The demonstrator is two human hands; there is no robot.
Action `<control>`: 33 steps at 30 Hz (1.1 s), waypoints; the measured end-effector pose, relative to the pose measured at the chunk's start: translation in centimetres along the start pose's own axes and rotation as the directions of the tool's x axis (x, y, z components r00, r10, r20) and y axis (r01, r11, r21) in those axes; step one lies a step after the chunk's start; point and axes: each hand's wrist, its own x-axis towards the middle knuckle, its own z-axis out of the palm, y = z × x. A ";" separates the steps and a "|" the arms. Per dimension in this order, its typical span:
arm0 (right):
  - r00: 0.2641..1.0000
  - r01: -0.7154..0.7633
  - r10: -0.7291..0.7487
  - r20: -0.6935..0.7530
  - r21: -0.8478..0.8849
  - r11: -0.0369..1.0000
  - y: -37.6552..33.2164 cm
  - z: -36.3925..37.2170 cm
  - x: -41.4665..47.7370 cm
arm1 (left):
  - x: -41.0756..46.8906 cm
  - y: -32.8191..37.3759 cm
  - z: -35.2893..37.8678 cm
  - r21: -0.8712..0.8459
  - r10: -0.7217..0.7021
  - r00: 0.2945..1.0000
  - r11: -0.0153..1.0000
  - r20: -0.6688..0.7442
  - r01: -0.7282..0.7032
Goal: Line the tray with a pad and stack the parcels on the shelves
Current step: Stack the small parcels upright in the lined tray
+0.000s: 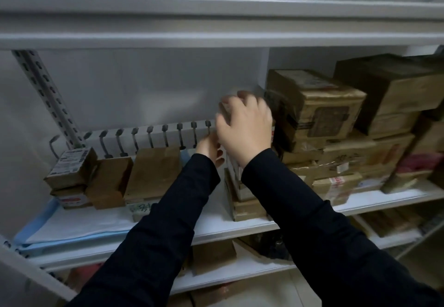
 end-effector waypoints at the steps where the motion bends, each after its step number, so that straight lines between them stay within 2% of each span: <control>1: 0.998 -0.046 0.046 0.035 -0.019 0.999 0.6 -0.1 0.1 | -0.2 -0.1 0.5 0.006 -0.012 1.000 1.000 0.009 0.012; 6: 0.982 -0.153 0.151 0.110 0.010 0.988 2.5 0.1 0.3 | -1.3 0.2 2.1 0.027 -0.052 0.995 0.998 0.089 0.050; 10: 0.986 -0.142 0.132 0.103 0.095 0.985 3.3 -0.1 0.1 | -1.2 -0.1 2.6 -0.080 -0.105 0.989 0.990 0.106 0.114; 12: 0.993 -0.103 0.086 0.086 0.217 0.971 3.5 0.0 0.1 | -1.0 -0.1 2.5 -0.090 -0.086 0.992 0.992 0.088 0.093; 14: 0.996 -0.074 0.046 0.078 0.407 0.910 3.5 0.0 0.0 | -1.1 0.1 2.1 -0.157 -0.048 0.996 0.986 0.080 0.061; 16: 0.996 -0.093 0.065 0.068 0.564 0.821 3.5 -0.4 0.0 | -1.1 0.2 1.2 -0.247 -0.004 0.998 0.969 0.068 0.021; 17: 0.993 -0.115 0.089 0.074 0.586 0.802 3.7 -0.5 0.1 | -0.9 0.2 0.5 -0.287 0.024 0.999 0.958 0.049 -0.009; 19: 0.983 -0.178 0.130 0.130 0.506 0.844 4.3 -0.3 0.4 | -0.5 0.0 -1.0 -0.349 0.051 0.999 0.936 -0.012 -0.052; 22: 0.929 -0.249 0.191 0.316 0.154 0.956 5.0 0.6 0.5 | 0.1 -0.8 -3.3 -0.416 0.025 0.996 0.908 -0.084 -0.057; 24: 0.882 -0.213 0.224 0.416 -0.074 0.974 5.1 1.4 0.3 | 0.1 -1.4 -4.3 -0.441 0.018 0.996 0.896 -0.092 -0.057; 26: 0.840 -0.162 0.254 0.479 -0.225 0.961 5.3 2.2 0.0 | 0.0 -1.8 -4.9 -0.456 0.023 0.994 0.887 -0.102 -0.067; 29: 0.816 -0.121 0.299 0.495 -0.358 0.926 5.6 3.2 -0.2 | 0.1 -2.0 -5.6 -0.464 0.034 0.994 0.882 -0.109 -0.081; 33: 0.835 -0.150 0.326 0.444 -0.386 0.910 5.4 4.0 0.0 | 0.1 -2.0 -6.0 -0.456 0.049 0.995 0.886 -0.089 -0.085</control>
